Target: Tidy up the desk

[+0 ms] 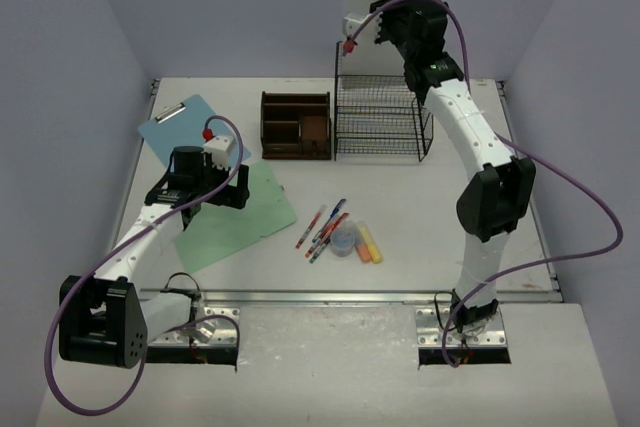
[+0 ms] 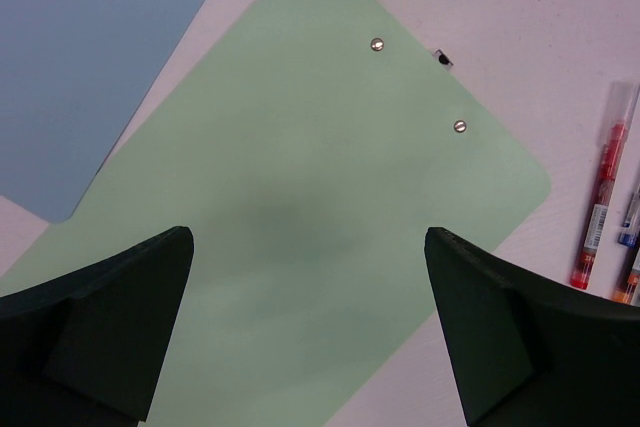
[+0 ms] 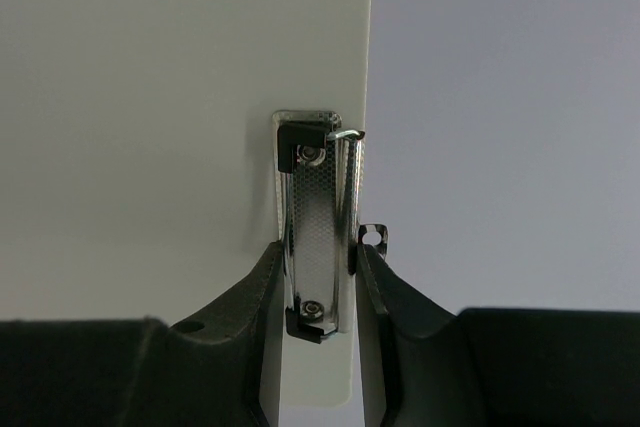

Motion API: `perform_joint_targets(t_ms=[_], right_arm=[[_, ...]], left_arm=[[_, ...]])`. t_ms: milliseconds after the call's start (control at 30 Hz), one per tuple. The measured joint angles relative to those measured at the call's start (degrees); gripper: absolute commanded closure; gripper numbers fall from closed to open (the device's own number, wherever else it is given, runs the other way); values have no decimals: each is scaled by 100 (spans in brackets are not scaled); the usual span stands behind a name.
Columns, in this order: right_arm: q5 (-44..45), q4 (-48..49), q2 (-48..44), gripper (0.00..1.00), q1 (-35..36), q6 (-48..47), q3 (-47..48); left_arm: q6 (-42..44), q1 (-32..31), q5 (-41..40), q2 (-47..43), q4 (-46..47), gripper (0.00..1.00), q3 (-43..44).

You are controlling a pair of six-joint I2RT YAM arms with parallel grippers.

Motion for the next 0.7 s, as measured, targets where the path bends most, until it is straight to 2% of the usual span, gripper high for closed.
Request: perform_joint_targets(t_ms=[233, 433, 533, 667, 700], right_arm=[[-46, -819, 715, 100, -192, 37, 481], [-196, -1108, 1064, 100, -382, 211, 868], [-201, -1151, 1222, 80, -416, 288, 1047], [-244, -1178, 1326, 26, -440, 393, 1083], [-238, -1192, 1349, 18, -440, 390, 1083]], left_arm=[[2, 0, 2, 0, 2, 0, 0], [2, 0, 11, -2, 2, 0, 0], [2, 0, 19, -2, 3, 0, 0], [2, 0, 22, -2, 4, 0, 0], [2, 0, 22, -2, 4, 0, 0]])
